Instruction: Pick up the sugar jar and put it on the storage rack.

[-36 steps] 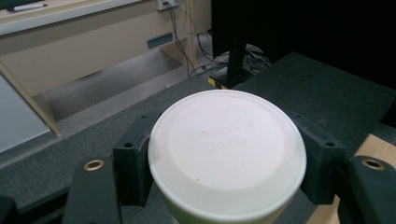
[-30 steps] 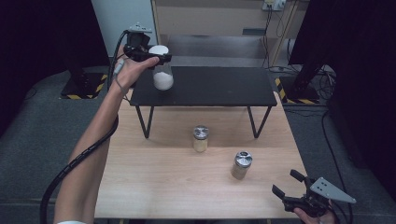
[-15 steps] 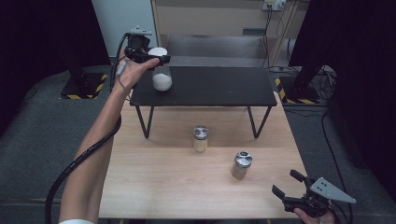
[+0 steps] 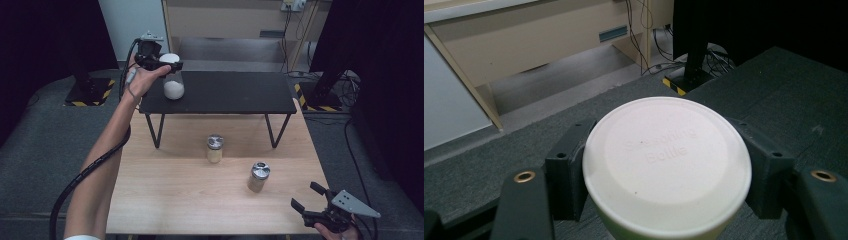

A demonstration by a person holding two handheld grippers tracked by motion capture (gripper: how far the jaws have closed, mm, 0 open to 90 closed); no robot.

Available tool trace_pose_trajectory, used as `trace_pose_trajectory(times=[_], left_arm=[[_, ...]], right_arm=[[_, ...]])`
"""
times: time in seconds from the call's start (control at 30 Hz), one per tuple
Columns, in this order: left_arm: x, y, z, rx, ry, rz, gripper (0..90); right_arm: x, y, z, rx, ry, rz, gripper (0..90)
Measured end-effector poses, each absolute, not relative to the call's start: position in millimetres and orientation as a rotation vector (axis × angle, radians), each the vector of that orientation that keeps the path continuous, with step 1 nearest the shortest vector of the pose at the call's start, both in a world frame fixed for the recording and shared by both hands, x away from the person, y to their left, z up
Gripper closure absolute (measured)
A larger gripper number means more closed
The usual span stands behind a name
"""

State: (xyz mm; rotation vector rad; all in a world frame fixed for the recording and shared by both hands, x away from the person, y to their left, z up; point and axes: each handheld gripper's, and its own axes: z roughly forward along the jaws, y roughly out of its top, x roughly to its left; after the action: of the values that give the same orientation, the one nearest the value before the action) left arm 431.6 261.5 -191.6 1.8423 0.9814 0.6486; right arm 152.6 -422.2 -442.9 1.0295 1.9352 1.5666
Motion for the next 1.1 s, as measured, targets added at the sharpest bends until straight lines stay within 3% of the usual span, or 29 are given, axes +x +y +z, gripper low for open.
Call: trace_pose_trajectory(times=[0.4, 0.47, 0.63, 1.1], left_arm=[[430.8, 262.4, -197.1, 1.815, 0.982, 0.645, 31.6], [430.9, 263.8, -197.3, 1.803, 0.985, 0.633, 28.9], [427.9, 262.2, -196.2, 1.770, 1.000, 0.650, 10.4], [401.5, 277.3, -178.0, 1.682, 0.886, 0.661, 2.9]], right_arm=[[152.4, -422.1, -443.0, 1.029, 1.934, 1.569, 5.6], [152.1, -422.3, -443.0, 1.029, 1.932, 1.571, 5.6], [152.3, -422.3, -443.1, 1.029, 1.932, 1.570, 5.6], [152.4, -421.5, -442.5, 1.025, 1.937, 1.566, 5.6]])
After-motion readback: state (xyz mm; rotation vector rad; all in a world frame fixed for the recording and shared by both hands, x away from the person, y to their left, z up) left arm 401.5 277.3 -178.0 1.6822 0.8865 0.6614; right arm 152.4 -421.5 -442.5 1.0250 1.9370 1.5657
